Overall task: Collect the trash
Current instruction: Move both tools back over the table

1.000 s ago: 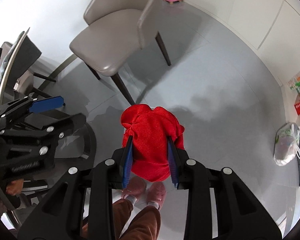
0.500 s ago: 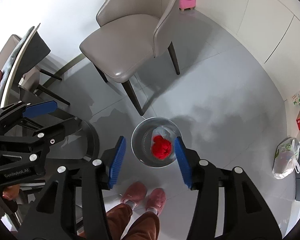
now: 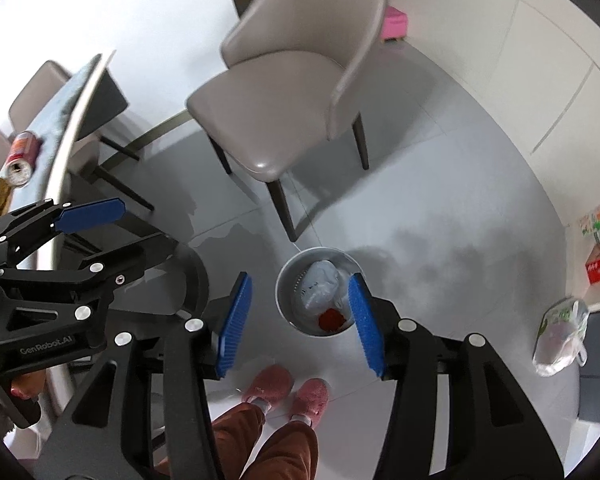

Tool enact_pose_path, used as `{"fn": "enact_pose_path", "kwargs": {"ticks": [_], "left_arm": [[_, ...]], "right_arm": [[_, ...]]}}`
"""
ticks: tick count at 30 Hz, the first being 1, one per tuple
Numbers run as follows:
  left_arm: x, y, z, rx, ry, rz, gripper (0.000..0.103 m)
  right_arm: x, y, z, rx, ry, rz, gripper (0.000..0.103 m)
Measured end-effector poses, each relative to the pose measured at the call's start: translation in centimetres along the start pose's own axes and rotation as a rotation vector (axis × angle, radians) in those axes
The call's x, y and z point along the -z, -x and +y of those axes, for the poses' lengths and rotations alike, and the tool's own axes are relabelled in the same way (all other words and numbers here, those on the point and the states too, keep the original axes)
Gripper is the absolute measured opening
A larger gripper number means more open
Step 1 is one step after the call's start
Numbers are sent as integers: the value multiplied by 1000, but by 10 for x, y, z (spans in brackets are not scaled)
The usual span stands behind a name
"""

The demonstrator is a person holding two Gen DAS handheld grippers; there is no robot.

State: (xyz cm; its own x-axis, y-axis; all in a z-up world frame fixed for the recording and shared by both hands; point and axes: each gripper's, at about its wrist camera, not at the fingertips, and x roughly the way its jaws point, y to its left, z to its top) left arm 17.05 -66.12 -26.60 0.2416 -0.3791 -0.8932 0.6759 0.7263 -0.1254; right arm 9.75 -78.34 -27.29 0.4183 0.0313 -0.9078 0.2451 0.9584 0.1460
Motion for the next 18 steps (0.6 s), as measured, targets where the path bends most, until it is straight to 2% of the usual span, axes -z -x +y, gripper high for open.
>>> {"fn": "enact_pose_path", "kwargs": {"ticks": [6, 10, 18], "left_arm": [[17, 60, 10, -66, 88, -45, 67], [39, 102, 25, -126, 187, -76, 67], [115, 185, 60, -285, 450, -146, 67]], "right_arm": [[-9, 38, 34, -44, 99, -24, 49], [-12, 60, 65, -96, 194, -35, 49], [-9, 98, 162, -237, 494, -62, 49]]}}
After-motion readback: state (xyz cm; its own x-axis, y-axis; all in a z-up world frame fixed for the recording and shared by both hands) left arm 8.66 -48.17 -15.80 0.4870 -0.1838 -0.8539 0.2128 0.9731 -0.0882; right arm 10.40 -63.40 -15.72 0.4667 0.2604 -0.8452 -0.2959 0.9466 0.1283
